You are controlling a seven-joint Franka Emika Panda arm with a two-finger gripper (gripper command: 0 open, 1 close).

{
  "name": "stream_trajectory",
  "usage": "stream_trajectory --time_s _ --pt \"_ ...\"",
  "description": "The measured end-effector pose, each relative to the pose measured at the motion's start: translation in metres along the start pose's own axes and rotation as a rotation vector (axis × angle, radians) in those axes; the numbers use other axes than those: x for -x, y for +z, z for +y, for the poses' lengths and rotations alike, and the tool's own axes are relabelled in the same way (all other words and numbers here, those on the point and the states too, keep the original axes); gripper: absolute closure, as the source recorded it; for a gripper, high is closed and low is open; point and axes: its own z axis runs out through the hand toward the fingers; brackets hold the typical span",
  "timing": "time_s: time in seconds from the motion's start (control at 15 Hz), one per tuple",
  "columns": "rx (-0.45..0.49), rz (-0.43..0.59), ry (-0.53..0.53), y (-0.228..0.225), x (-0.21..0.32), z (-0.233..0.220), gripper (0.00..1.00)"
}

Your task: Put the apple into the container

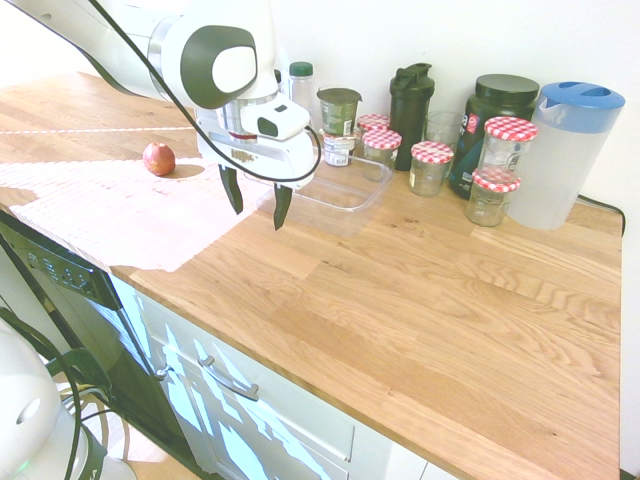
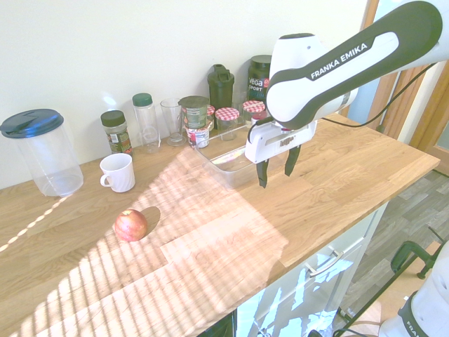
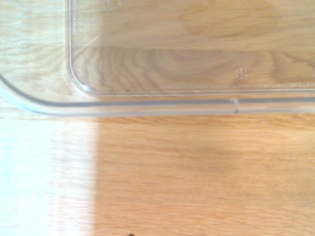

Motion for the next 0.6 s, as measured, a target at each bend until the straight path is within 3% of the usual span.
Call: stream_trajectory --time_s 0.27,0.6 --pt "-0.058 0.053 -0.028 -0.016 0.009 -0.019 0.0" --pt "-0.168 0.093 -0.175 -0.075 0.113 -0.123 0.0"
